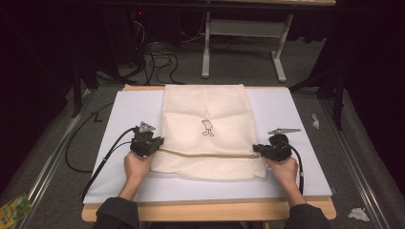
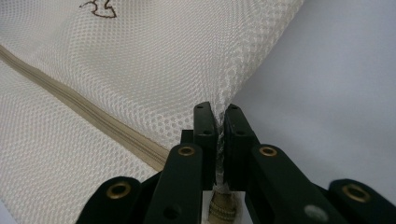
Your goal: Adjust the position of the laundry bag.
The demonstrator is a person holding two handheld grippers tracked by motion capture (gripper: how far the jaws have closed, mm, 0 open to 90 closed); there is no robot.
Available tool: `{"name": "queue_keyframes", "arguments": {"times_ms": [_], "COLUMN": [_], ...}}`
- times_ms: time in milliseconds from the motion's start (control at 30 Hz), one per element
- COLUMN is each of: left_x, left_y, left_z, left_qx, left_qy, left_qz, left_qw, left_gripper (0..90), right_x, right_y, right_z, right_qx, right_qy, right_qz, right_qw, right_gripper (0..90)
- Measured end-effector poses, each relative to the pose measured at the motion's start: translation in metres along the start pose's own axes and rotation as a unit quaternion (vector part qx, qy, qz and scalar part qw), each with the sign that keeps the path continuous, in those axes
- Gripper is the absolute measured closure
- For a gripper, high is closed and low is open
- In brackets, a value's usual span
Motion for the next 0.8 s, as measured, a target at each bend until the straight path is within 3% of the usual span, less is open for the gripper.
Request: {"name": "queue_keyframes", "arguments": {"times_ms": [533,800], "left_x": [0.002,0.003], "left_y": [-0.007,-0.007], "left_z": [-0.011,-0.01], "left_qx": [0.014,0.007], "left_qy": [0.001,-0.011], "left_qz": [-0.002,-0.009], "left_qw": [0.9999,0.9999], "left_gripper": [84.3,81.5], "right_x": [0.005,0.006], "right_y": [0.014,0.011], "right_z": [-0.012,-0.012], "right_qx": [0.009,0.015], "right_qy": [-0.012,-0.011], "right_qz": [-0.007,-0.005], "right_qw": [0.9999,0.9998], "right_gripper": [86.7,85.7]}}
Point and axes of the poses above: each handheld gripper's, and its own axes: y roughly backward along the jaws, x roughly out of its underside, z roughly to its left, the point moved 2 cm from there along -y, roughly forward along the jaws, and after that the axes turned 1 degree about -y, right-handed, at the moved point
